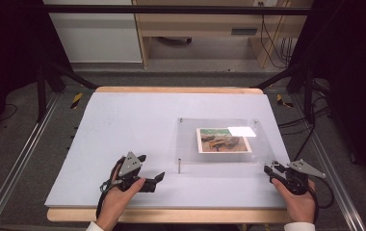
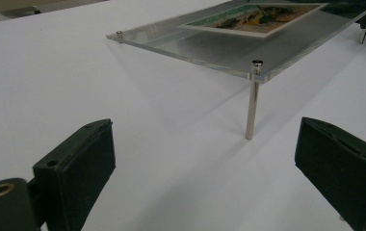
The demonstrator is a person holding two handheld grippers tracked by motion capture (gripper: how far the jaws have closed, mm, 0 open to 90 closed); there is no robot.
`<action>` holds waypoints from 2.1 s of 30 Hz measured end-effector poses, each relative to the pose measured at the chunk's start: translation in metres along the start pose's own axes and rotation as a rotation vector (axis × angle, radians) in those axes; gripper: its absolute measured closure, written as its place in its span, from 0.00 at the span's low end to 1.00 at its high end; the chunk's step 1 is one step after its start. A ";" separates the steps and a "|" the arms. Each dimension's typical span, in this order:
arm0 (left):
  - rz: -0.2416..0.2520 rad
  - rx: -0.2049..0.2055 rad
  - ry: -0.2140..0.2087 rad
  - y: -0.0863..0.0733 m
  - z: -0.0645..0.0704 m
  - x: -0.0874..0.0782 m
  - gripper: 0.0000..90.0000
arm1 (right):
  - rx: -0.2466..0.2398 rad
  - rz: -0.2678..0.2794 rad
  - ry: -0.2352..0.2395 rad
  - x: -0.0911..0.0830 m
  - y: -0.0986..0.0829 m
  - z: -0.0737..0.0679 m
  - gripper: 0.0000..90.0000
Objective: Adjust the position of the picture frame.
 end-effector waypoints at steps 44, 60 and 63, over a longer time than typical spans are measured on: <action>-0.030 0.013 0.001 0.006 0.032 0.031 0.40 | 0.151 0.124 0.141 -0.002 0.024 0.001 0.92; -0.007 -0.072 -0.021 0.012 0.047 0.054 0.68 | 0.167 0.129 0.152 -0.003 0.025 0.001 0.91; 0.000 -0.092 -0.033 0.014 0.047 0.056 0.71 | 0.169 0.129 0.153 -0.003 0.025 0.001 0.91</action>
Point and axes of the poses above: each handheld gripper's, and its own axes: x roughly forward along the jaws, y roughly out of its top, z roughly to its right, the point moved 7 cm from there along x, roughly forward along the jaws, and after that the axes turned 13 degrees about y, right-handed, at the moved point
